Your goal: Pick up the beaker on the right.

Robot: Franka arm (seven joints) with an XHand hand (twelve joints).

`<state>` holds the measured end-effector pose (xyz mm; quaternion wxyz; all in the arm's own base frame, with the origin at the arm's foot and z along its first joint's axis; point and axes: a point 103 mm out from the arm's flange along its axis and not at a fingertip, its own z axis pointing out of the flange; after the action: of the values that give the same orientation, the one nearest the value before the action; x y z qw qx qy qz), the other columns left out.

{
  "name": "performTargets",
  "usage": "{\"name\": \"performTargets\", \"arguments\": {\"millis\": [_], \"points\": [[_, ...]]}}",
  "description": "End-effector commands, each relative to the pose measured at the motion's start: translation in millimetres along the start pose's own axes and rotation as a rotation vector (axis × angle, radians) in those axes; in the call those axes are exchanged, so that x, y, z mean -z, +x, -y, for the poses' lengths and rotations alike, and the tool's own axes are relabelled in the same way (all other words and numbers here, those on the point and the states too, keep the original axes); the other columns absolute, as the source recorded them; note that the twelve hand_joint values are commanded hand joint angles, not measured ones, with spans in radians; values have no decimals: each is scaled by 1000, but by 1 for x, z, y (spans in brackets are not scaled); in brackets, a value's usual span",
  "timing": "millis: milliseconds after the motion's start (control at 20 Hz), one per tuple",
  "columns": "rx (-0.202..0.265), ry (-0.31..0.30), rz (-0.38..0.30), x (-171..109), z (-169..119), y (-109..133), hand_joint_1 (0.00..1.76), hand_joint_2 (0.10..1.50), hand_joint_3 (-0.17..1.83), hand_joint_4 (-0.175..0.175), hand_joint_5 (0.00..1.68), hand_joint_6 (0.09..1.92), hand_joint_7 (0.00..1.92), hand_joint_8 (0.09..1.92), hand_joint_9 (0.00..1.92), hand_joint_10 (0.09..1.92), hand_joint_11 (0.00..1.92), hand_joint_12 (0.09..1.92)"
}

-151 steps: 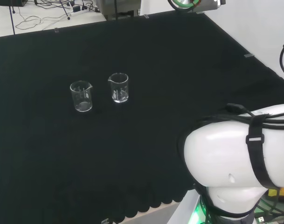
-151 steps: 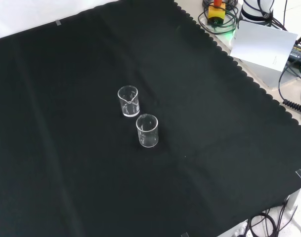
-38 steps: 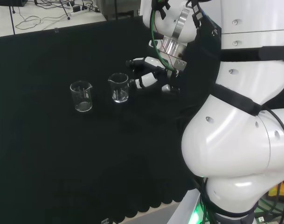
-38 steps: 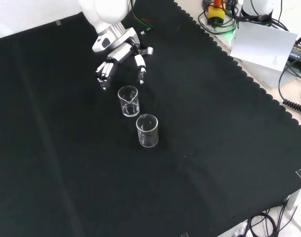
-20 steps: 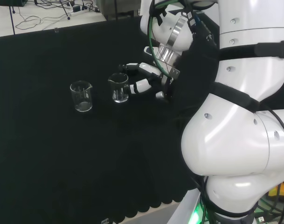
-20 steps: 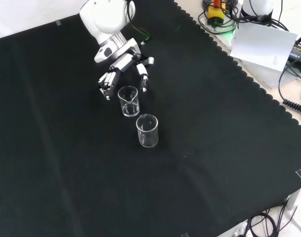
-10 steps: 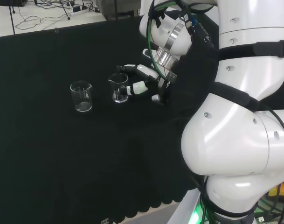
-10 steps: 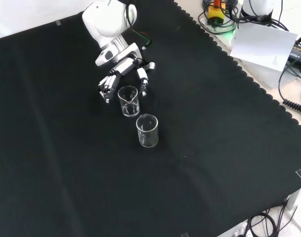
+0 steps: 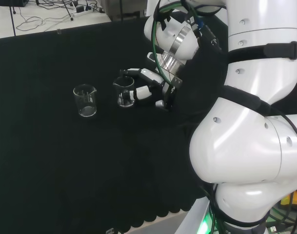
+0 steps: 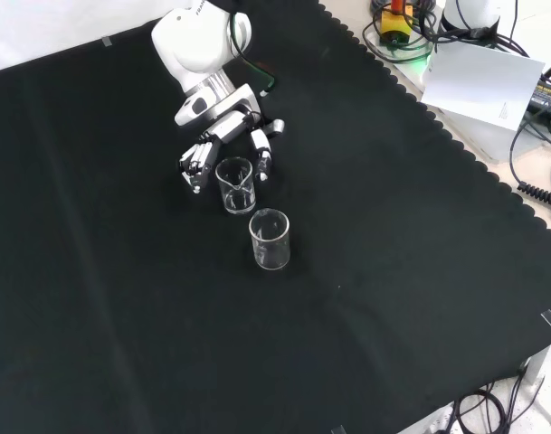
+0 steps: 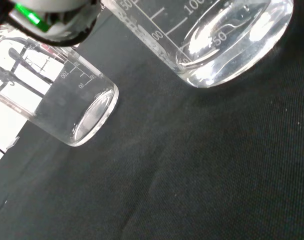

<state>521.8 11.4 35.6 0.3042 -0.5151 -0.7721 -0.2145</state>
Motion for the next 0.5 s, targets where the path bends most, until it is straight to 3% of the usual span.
{"name": "performTargets", "arguments": {"millis": [50, 500], "points": [[0, 0, -5, -3, -2, 1, 765, 536, 507, -30, 513, 87, 317, 661, 413, 622, 0, 1359], [0, -18, -28, -5, -7, 2, 768, 543, 502, -31, 522, 87, 333, 659, 434, 618, 0, 1371]]}}
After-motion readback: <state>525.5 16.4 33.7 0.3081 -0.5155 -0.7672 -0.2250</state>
